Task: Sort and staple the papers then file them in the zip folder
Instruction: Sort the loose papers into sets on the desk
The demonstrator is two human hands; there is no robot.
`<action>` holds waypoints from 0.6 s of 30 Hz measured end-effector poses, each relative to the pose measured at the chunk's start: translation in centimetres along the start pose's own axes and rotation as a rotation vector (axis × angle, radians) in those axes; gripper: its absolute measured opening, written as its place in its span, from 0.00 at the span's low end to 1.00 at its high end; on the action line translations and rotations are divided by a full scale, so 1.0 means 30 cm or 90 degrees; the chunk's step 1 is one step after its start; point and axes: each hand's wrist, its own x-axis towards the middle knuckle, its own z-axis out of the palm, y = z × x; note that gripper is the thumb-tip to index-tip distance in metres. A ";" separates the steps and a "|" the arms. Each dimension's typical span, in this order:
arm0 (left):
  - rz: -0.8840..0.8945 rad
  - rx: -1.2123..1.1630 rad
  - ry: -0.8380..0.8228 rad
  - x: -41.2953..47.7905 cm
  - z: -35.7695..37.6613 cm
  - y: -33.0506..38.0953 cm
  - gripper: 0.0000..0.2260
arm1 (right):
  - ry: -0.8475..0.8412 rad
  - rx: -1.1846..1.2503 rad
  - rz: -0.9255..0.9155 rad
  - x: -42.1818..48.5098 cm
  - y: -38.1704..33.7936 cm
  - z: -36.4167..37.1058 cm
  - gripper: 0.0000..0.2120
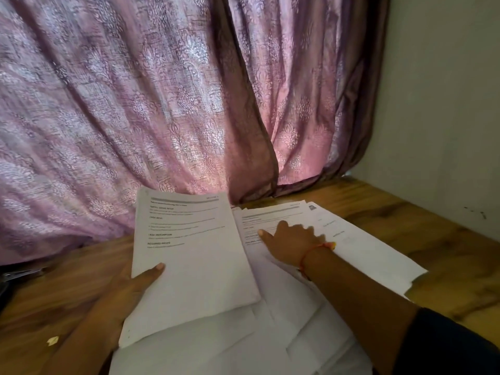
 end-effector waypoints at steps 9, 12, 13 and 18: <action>0.053 -0.002 -0.037 -0.030 0.017 0.032 0.32 | -0.008 0.086 -0.157 -0.016 -0.063 0.057 0.26; 0.081 0.000 -0.043 -0.044 0.027 0.041 0.31 | 0.041 0.017 -0.073 0.014 -0.026 0.017 0.27; 0.086 -0.004 -0.045 -0.043 0.029 0.039 0.30 | 0.024 0.003 -0.049 0.021 -0.012 0.009 0.28; 0.123 -0.012 -0.021 -0.056 0.040 0.048 0.31 | -0.017 -0.013 -0.090 0.011 -0.029 0.044 0.29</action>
